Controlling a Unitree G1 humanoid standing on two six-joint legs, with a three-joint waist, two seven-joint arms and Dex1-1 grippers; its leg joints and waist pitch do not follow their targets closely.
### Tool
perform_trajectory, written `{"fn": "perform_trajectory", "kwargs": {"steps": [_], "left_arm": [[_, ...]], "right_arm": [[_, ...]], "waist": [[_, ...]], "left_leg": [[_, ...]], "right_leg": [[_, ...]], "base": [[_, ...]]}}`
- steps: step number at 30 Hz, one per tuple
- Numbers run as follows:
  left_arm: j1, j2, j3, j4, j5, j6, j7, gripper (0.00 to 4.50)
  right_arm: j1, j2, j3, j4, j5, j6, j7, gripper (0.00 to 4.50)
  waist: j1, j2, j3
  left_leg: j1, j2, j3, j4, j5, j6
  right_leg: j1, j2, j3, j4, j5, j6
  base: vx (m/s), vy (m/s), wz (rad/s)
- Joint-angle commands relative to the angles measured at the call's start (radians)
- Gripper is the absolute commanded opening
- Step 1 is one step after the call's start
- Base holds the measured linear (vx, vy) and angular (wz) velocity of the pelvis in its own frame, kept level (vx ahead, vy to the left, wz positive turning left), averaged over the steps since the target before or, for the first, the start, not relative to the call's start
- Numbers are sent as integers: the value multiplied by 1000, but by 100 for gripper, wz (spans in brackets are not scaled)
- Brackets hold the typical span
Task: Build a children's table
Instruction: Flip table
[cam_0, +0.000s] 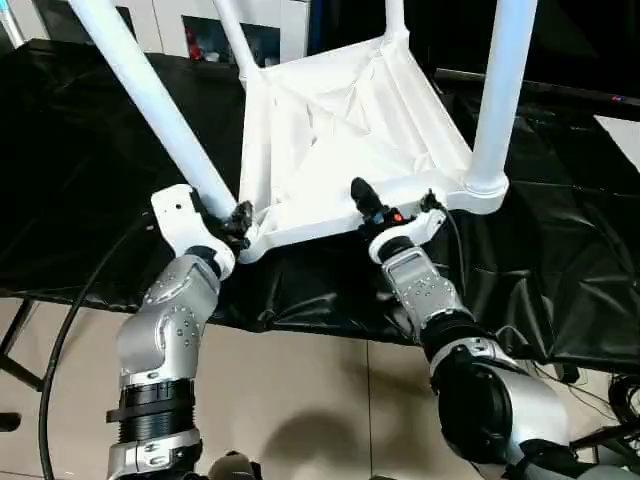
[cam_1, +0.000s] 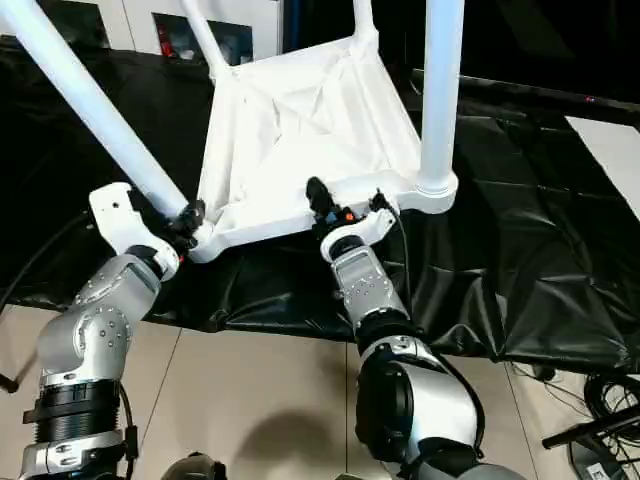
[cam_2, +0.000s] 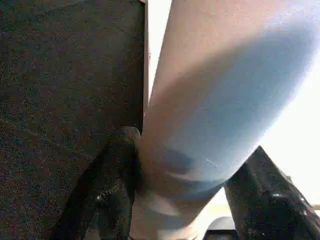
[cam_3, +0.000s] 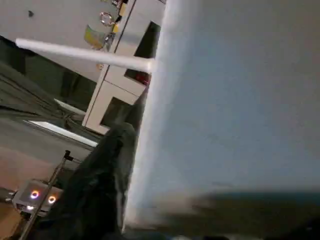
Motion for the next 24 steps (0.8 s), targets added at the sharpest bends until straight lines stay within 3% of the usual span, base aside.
{"fn": "perform_trajectory", "kwargs": {"steps": [1,2,4,6,9,11,12,15,16,17,20,21,23,24], "left_arm": [[-2,-4,-48,7,-10,10,-41,227],[-2,-4,-48,7,-10,10,-41,227],[-7,-2,-48,16,-22,24,-55,295],[0,26,-62,5,-31,43,-100,295],[4,40,-67,-2,-30,48,-114,304],[15,91,-66,-16,-31,52,-159,331],[29,140,-68,-24,-22,39,-201,338],[39,174,-70,-29,-15,28,-230,377],[58,223,-79,-32,7,4,-267,377],[58,223,-79,-32,7,4,-267,381],[130,377,-134,-39,115,-112,-382,382],[143,407,-153,-52,138,-152,-416,382],[146,426,-169,-94,137,-180,-458,382],[146,427,-169,-97,136,-181,-460,382]], "right_arm": [[-44,-4,2,-22,7,-5,16,240],[-44,-4,2,-22,7,-5,16,240],[-46,-8,6,-19,-7,-10,8,215],[-52,-11,2,-27,-11,-29,-5,211],[-55,-13,-4,-32,-9,-37,-9,207],[-65,-26,-28,-44,2,-60,-36,204],[-71,-38,-40,-53,6,-76,-54,204],[-75,-47,-47,-57,9,-88,-65,204],[-80,-60,-52,-63,7,-102,-79,204],[-80,-60,-52,-63,7,-102,-79,204],[-84,-109,-32,-94,-42,-152,-113,204],[-82,-123,-16,-106,-68,-164,-122,204],[-75,-141,9,-125,-113,-182,-143,204],[-75,-142,10,-126,-115,-184,-144,204]], "waist": [[5,7,-91],[4,7,-91],[4,7,-92],[6,14,-92],[5,13,-92],[5,23,-91],[5,23,-91],[4,25,-89],[5,32,-88],[2,29,-88],[4,34,-88],[5,29,-89],[10,37,-89],[17,35,-88]], "left_leg": [[34,51,-11,-54,113,118],[34,51,-11,-54,113,117],[34,51,-11,-54,120,115],[36,49,-11,-53,122,112],[36,51,-10,-54,109,104],[38,50,-11,-55,97,96],[39,50,-12,-56,89,88],[41,50,-10,-60,42,66],[42,51,-10,-62,29,55],[39,50,-11,-63,30,52],[38,48,-14,-65,20,40],[40,48,-12,-64,25,40],[49,50,-9,-63,22,25],[48,50,-7,-64,22,11]], "right_leg": [[53,-74,24,-35,286,-296],[53,-74,24,-35,284,-295],[53,-74,23,-34,292,-296],[50,-74,23,-33,293,-297],[51,-73,23,-34,291,-299],[48,-72,23,-34,278,-295],[48,-71,22,-35,266,-292],[45,-71,24,-38,231,-284],[43,-70,23,-39,227,-280],[46,-68,23,-38,228,-277],[47,-67,21,-41,216,-250],[47,-67,21,-41,212,-244],[39,-64,20,-38,216,-243],[38,-63,19,-36,214,-245]], "base": [[0,0,0],[0,0,0],[0,0,0],[0,0,0],[0,0,0],[0,0,0],[0,0,0],[0,0,0],[0,0,0],[0,0,0],[0,0,0],[0,0,0],[0,0,0],[0,0,0]]}}
